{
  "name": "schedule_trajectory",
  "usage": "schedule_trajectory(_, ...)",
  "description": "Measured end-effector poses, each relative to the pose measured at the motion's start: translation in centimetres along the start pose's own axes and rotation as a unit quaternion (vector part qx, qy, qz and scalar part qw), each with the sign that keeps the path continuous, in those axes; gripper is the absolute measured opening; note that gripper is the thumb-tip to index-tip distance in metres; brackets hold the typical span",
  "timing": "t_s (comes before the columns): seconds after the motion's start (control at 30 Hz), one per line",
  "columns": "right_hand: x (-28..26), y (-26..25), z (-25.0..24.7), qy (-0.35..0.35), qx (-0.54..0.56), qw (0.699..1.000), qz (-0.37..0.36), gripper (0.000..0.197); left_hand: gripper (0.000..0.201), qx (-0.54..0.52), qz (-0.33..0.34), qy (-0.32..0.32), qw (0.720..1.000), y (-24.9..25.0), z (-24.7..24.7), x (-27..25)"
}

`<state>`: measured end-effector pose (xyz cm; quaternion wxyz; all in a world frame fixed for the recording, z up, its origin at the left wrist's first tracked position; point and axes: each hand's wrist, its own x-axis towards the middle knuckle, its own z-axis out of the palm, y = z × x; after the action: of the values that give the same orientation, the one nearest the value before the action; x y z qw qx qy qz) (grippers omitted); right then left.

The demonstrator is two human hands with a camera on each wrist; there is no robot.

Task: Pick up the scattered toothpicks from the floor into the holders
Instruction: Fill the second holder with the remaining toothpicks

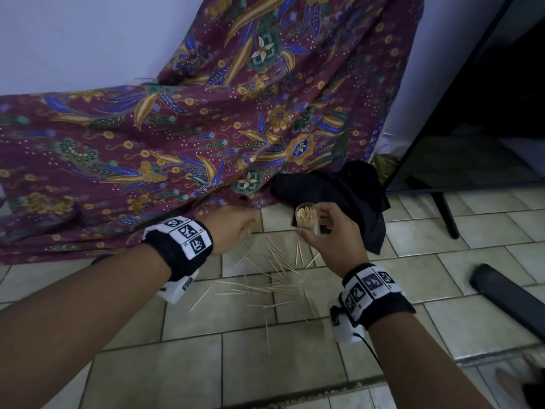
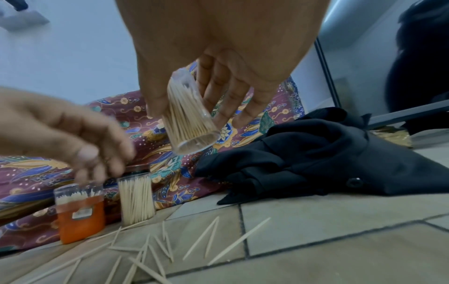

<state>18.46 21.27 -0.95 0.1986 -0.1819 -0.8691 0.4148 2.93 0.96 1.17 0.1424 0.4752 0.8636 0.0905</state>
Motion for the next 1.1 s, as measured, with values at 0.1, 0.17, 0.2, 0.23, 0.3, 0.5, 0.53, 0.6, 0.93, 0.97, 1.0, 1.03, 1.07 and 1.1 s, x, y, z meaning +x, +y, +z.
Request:
schedule_trajectory(0.1, -0.5, 0.8, -0.4, 0.001, -0.004, 1.000, 0.005, 0.045, 0.038, 0.073, -0.041, -0.072, 0.994, -1.2, 2.4, 0.3)
schedule_trajectory(0.17, -0.9, 1.2, -0.5, -0.001, -0.009, 1.000, 0.007, 0.045, 0.041, 0.093, -0.063, -0.073, 0.991, -1.4, 3.4, 0.9)
schedule_trajectory(0.2, -1.0, 1.4, -0.6, -0.002, -0.011, 1.000, 0.007, 0.045, 0.040, 0.103, -0.074, -0.074, 0.989, -1.5, 3.8, 1.3)
schedule_trajectory(0.23, -1.1, 1.6, -0.6, -0.001, -0.012, 1.000, 0.006, 0.045, 0.038, 0.118, -0.086, -0.077, 0.986, -1.2, 4.0, 1.5)
schedule_trajectory(0.3, -1.3, 1.8, -0.6, -0.001, -0.014, 1.000, 0.006, 0.045, 0.035, 0.145, -0.093, -0.070, 0.982, -0.9, 4.5, 1.8)
schedule_trajectory(0.5, -2.2, 2.7, -0.7, -0.008, -0.017, 1.000, 0.012, 0.043, 0.038, 0.112, -0.037, -0.067, 0.991, 0.8, 6.0, 0.9)
schedule_trajectory(0.53, -2.3, 2.8, -0.6, -0.010, -0.020, 1.000, 0.011, 0.043, 0.041, 0.104, -0.025, -0.074, 0.991, 1.3, 6.2, 0.6)
schedule_trajectory(0.6, -2.5, 2.9, -0.5, -0.012, -0.022, 1.000, 0.011, 0.042, 0.043, 0.088, -0.007, -0.092, 0.992, 2.7, 6.4, -0.2)
schedule_trajectory(0.93, -3.3, 2.1, 0.2, -0.024, -0.014, 1.000, 0.008, 0.043, 0.035, 0.015, 0.000, -0.066, 0.998, 1.7, 5.6, -4.1)
schedule_trajectory(0.97, -3.5, 1.9, 0.3, -0.025, -0.013, 1.000, 0.007, 0.043, 0.038, 0.019, -0.023, -0.074, 0.997, 0.9, 5.1, -4.8)
schedule_trajectory(1.0, -3.6, 1.8, 0.5, -0.025, -0.013, 1.000, 0.005, 0.044, 0.040, 0.025, -0.045, -0.086, 0.995, 0.1, 4.7, -5.5)
schedule_trajectory(1.03, -3.8, 1.6, 0.6, -0.025, -0.012, 1.000, 0.004, 0.044, 0.040, 0.034, -0.063, -0.101, 0.992, -0.7, 4.4, -6.3)
schedule_trajectory(1.07, -3.9, 1.5, 0.7, -0.026, -0.012, 1.000, 0.003, 0.044, 0.039, 0.038, -0.078, -0.115, 0.990, -1.4, 4.2, -7.1)
schedule_trajectory(1.1, -4.0, 1.4, 0.9, -0.028, -0.010, 1.000, 0.004, 0.045, 0.037, 0.037, -0.097, -0.129, 0.986, -2.0, 4.2, -7.9)
